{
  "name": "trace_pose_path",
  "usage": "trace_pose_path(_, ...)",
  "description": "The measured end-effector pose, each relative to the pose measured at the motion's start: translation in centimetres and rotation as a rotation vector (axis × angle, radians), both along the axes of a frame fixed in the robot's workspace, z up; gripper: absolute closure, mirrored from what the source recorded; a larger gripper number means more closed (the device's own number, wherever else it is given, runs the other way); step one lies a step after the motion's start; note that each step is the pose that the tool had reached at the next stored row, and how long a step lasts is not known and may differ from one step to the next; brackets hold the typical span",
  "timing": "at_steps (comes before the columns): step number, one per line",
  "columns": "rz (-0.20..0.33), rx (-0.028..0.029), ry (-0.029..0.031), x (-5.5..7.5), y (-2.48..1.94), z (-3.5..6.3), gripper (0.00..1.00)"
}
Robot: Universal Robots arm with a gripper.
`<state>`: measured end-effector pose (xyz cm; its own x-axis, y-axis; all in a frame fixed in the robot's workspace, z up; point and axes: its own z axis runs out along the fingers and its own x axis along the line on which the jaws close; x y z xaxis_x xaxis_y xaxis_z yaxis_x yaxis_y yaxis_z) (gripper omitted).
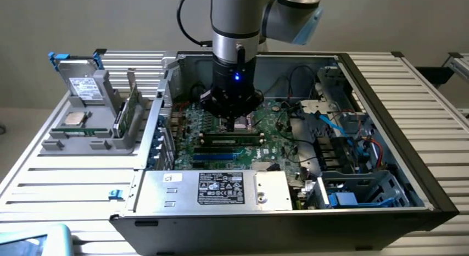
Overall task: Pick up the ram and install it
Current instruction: 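Press down the ram until it locks into place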
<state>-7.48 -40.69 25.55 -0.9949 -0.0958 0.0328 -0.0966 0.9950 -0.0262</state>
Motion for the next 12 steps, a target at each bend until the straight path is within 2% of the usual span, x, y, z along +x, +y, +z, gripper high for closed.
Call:
trace_pose_path(6, -0.087, -0.0001, 0.0, 0.0, 0.0, 0.0, 0.89)
trace_pose_path(12, -0.09, 0.0, 0.0, 0.0, 0.0, 0.0, 0.89)
